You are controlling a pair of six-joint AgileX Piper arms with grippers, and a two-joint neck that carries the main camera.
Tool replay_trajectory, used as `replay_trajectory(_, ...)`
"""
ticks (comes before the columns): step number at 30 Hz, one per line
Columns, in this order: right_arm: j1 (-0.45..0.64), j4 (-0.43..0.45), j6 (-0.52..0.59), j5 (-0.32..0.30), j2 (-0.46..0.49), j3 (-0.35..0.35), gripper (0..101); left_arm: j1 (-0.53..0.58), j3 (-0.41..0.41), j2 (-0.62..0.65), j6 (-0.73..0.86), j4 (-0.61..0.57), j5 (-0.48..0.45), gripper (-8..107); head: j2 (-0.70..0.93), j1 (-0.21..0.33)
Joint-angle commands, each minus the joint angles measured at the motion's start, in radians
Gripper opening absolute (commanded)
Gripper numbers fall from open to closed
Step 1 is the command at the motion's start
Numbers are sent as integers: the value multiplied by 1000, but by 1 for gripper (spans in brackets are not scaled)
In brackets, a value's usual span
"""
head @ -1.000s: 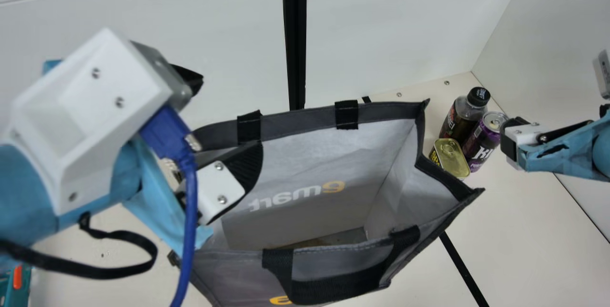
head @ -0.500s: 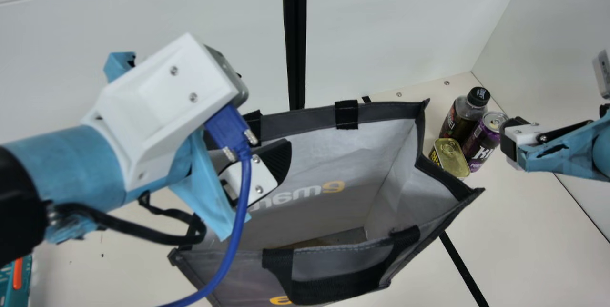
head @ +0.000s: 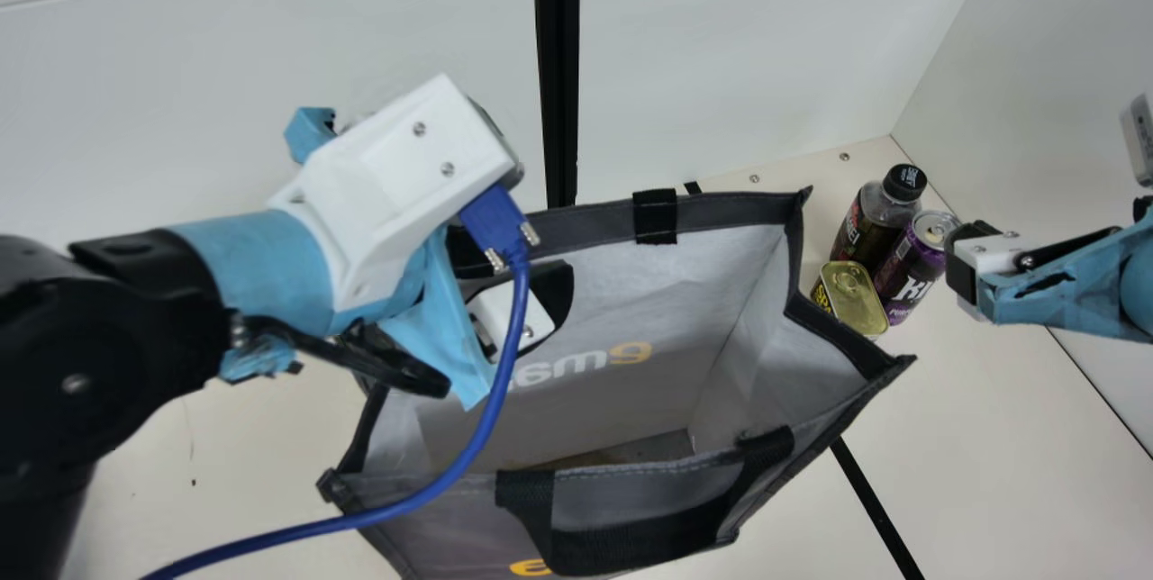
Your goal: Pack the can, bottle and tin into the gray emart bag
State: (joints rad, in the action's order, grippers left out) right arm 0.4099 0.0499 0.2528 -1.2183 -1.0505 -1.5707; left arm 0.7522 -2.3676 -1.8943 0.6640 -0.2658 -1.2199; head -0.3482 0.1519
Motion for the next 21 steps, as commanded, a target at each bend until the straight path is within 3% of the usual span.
replay_trajectory(1,0,0,0,0,0,0,91,1,-2,-8,3,2,0,90,-1,23)
replay_trajectory(6,0,0,0,0,0,0,91,5,0,-33,7,7,0,90,-1,23)
replay_trajectory(18,0,0,0,0,0,0,91,17,13,-42,-32,56,0,10,-1,23)
replay_trajectory(21,0,0,0,0,0,0,91,18,23,-33,-63,78,0,10,-1,23)
